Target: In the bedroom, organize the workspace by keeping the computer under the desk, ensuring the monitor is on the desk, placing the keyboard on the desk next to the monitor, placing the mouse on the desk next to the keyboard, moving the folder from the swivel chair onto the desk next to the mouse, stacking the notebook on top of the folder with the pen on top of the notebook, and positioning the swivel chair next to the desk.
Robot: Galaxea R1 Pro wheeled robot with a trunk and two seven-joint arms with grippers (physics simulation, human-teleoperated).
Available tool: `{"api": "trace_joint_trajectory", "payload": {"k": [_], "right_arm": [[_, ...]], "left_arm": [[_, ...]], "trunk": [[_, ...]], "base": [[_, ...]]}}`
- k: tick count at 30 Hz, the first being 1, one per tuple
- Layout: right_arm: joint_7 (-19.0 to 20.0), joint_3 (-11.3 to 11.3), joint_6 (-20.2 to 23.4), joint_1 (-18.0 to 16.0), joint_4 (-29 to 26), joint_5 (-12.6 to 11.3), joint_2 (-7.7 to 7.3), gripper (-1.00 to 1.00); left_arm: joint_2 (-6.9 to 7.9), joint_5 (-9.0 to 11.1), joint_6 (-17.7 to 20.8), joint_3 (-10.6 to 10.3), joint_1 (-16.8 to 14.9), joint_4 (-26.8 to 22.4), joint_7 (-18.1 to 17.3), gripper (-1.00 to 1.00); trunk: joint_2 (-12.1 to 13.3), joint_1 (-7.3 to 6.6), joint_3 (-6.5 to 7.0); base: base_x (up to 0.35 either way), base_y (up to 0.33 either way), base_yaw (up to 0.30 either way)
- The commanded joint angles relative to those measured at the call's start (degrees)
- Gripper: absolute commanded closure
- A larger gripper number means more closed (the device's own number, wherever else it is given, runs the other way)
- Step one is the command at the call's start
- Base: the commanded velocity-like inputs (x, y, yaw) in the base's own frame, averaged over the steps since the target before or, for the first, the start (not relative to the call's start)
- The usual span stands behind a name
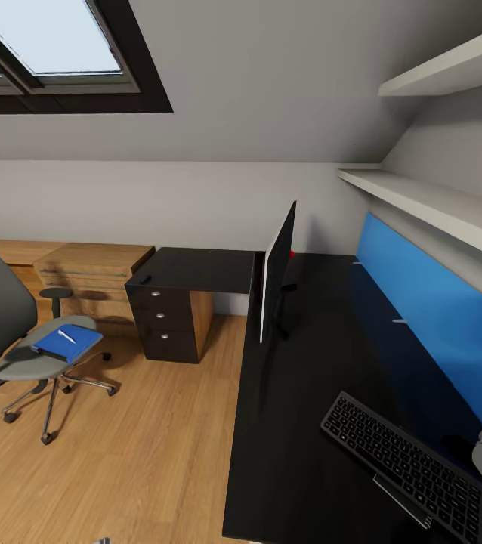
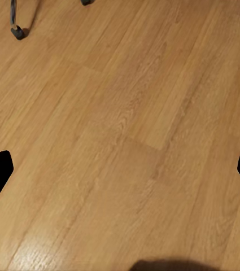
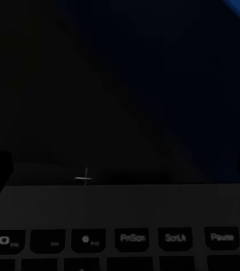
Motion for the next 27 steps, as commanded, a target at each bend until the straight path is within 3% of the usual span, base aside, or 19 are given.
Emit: {"api": "trace_joint_trajectory", "payload": {"k": [1,10,22,27], "right_arm": [[-0.4,0.0,0.2,0.0,-0.1,-0.6,-0.01,-1.0],[0.0,0.2,-0.2,0.0,-0.3,-0.5,0.13,-1.0],[1.1,0.1,-0.5,0.0,-2.4,-0.5,0.07,-1.0],[1.2,0.1,-0.5,0.0,-2.7,-0.5,0.07,-1.0]], "left_arm": [[-0.02,0.5,0.2,0.0,0.0,-0.1,0.1,-1.0],[-0.02,0.5,0.2,0.0,0.0,-0.1,0.1,-1.0],[-0.02,0.5,0.2,0.0,0.0,-0.2,0.1,-1.0],[-0.14,0.5,0.3,0.1,0.0,-2.5,0.2,-1.0]], "trunk": [[-0.1,0.02,-0.07],[-0.1,0.02,-0.07],[-0.1,0.02,-0.07],[-0.1,0.02,-0.07]], "base": [[-0.002,0.0,0.0],[0.009,-0.001,0.0],[0.16,-0.082,0.0],[0.025,-0.016,0.0]]}}
